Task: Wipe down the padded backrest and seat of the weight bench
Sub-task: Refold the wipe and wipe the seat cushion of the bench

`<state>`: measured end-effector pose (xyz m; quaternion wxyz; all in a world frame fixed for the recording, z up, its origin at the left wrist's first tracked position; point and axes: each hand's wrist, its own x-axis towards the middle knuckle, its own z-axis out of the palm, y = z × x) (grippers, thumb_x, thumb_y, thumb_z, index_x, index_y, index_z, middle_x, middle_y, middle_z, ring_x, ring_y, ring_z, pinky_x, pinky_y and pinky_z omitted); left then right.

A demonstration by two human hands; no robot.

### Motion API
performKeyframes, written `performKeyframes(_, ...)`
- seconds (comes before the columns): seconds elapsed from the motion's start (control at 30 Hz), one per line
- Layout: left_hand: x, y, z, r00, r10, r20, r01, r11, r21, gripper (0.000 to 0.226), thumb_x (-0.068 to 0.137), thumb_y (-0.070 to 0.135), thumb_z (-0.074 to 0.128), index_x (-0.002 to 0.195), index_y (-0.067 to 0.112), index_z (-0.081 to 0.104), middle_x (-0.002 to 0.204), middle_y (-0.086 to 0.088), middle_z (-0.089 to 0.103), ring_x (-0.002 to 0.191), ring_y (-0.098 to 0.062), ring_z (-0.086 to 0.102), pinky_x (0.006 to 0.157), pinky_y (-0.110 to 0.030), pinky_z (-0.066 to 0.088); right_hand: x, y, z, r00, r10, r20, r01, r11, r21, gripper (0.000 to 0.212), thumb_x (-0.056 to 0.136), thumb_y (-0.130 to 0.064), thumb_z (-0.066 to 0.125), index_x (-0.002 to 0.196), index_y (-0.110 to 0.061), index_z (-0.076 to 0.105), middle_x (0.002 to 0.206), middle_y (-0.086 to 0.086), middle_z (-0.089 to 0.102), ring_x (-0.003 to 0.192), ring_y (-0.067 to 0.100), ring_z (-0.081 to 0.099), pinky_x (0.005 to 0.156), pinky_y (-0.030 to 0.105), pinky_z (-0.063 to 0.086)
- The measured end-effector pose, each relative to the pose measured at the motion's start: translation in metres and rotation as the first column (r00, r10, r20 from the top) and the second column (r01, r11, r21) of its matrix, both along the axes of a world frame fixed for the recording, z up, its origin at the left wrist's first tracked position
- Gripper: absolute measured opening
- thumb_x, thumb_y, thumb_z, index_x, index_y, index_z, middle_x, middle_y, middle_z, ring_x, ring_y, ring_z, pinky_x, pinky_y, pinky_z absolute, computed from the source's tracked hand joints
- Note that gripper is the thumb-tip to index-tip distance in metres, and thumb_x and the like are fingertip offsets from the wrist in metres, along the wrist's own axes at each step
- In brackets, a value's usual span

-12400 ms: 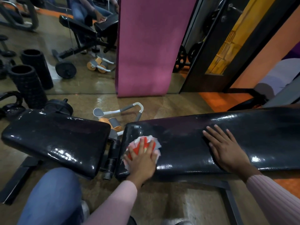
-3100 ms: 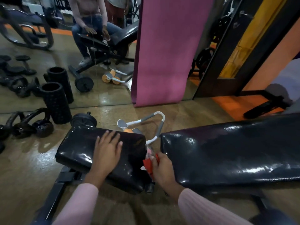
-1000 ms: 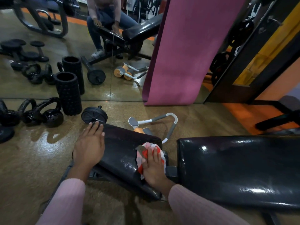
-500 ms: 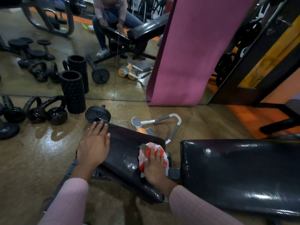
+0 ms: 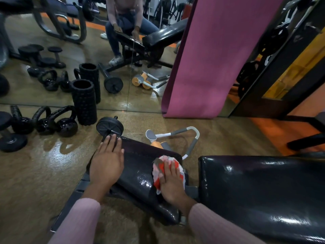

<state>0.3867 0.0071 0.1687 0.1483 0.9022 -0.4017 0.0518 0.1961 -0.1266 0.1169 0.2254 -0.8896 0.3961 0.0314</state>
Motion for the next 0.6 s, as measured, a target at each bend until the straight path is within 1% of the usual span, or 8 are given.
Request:
performKeyframes(0.1, 0.001, 0.0, 0.002, 1.0, 0.006, 0.003, -0.006, 1.0, 0.009, 0.059, 0.095, 0.036, 0.019, 0.134, 0.004, 0.05, 0.144, -0.014, 0.045, 0.136, -0.028, 0.038, 0.109, -0.043, 0.033, -0.02, 0.022, 0.009, 0.967, 0.246, 0.064, -0.239, 0.966, -0.102, 0.059, 0.095, -0.055, 0.001, 0.147, -0.037, -0.019, 0.157, -0.011, -0.025, 0.142, 0.012, -0.03, 0.118, 0.039, -0.015)
performKeyframes(0.17, 0.001, 0.001, 0.002, 1.0, 0.003, 0.002, -0.003, 1.0, 0.011, 0.059, 0.095, 0.036, 0.019, 0.135, 0.005, 0.051, 0.144, -0.013, 0.045, 0.136, -0.027, 0.038, 0.108, -0.042, 0.032, -0.046, 0.031, 0.009, 0.944, 0.317, 0.087, -0.306, 0.944, -0.125, 0.057, 0.1, -0.049, 0.009, 0.149, -0.034, -0.017, 0.156, -0.013, -0.027, 0.142, 0.01, -0.029, 0.118, 0.036, -0.016)
performKeyframes(0.23, 0.002, 0.002, 0.002, 1.0, -0.002, 0.003, 0.002, 1.0, 0.004, 0.059, 0.095, 0.035, 0.019, 0.134, 0.005, 0.051, 0.144, -0.012, 0.045, 0.136, -0.027, 0.038, 0.108, -0.042, 0.032, -0.063, 0.025, 0.007, 0.96, 0.26, 0.105, -0.255, 0.965, -0.063, 0.058, 0.102, -0.043, 0.018, 0.147, -0.031, -0.016, 0.154, -0.014, -0.029, 0.142, 0.006, -0.029, 0.119, 0.033, -0.013)
performKeyframes(0.33, 0.002, 0.002, 0.0, 1.0, -0.01, -0.001, 0.01, 1.0, -0.001, 0.06, 0.095, 0.036, 0.018, 0.134, 0.004, 0.051, 0.143, -0.013, 0.046, 0.135, -0.027, 0.039, 0.108, -0.042, 0.033, -0.045, 0.005, 0.008, 0.993, 0.031, 0.118, -0.046, 0.992, 0.12, 0.058, 0.097, -0.05, 0.013, 0.142, -0.031, -0.019, 0.153, -0.007, -0.029, 0.141, 0.011, -0.029, 0.119, 0.034, -0.011)
performKeyframes(0.43, 0.003, 0.001, 0.0, 1.0, -0.017, -0.006, 0.017, 1.0, -0.013, 0.061, 0.096, 0.036, 0.018, 0.134, 0.003, 0.051, 0.143, -0.013, 0.046, 0.135, -0.028, 0.039, 0.109, -0.043, 0.033, -0.003, -0.012, 0.008, 0.997, -0.071, -0.033, 0.073, 0.995, 0.067, 0.06, 0.103, -0.041, 0.022, 0.15, -0.022, -0.01, 0.16, 0.004, -0.018, 0.146, 0.021, -0.018, 0.119, 0.037, -0.007)
performKeyframes(0.47, 0.003, 0.001, 0.0, 1.0, -0.018, -0.01, 0.017, 1.0, -0.016, 0.061, 0.096, 0.036, 0.018, 0.133, 0.003, 0.052, 0.143, -0.014, 0.046, 0.135, -0.028, 0.039, 0.108, -0.043, 0.033, 0.003, -0.009, 0.008, 0.998, -0.04, -0.038, 0.041, 0.999, 0.031, 0.061, 0.102, -0.045, 0.019, 0.15, -0.025, -0.012, 0.159, 0.003, -0.02, 0.146, 0.022, -0.021, 0.12, 0.04, -0.008)
performKeyframes(0.53, 0.004, 0.0, 0.0, 1.0, -0.014, -0.017, 0.013, 1.0, -0.019, 0.061, 0.095, 0.036, 0.017, 0.133, 0.003, 0.053, 0.142, -0.014, 0.047, 0.134, -0.028, 0.04, 0.108, -0.044, 0.034, -0.003, 0.012, 0.011, 0.992, 0.123, 0.0, -0.123, 0.992, -0.027, 0.07, 0.088, -0.065, 0.0, 0.147, -0.034, -0.019, 0.157, -0.005, -0.027, 0.143, 0.018, -0.029, 0.119, 0.043, -0.012)
performKeyframes(0.6, 0.005, 0.0, 0.001, 1.0, -0.012, -0.026, 0.012, 1.0, -0.017, 0.062, 0.095, 0.037, 0.016, 0.133, 0.003, 0.053, 0.142, -0.013, 0.046, 0.135, -0.028, 0.04, 0.108, -0.044, 0.034, -0.026, 0.037, 0.012, 0.961, 0.272, 0.048, -0.268, 0.96, -0.076, 0.075, 0.08, -0.067, -0.01, 0.147, -0.035, -0.019, 0.154, -0.013, -0.031, 0.141, 0.013, -0.033, 0.116, 0.037, -0.02)
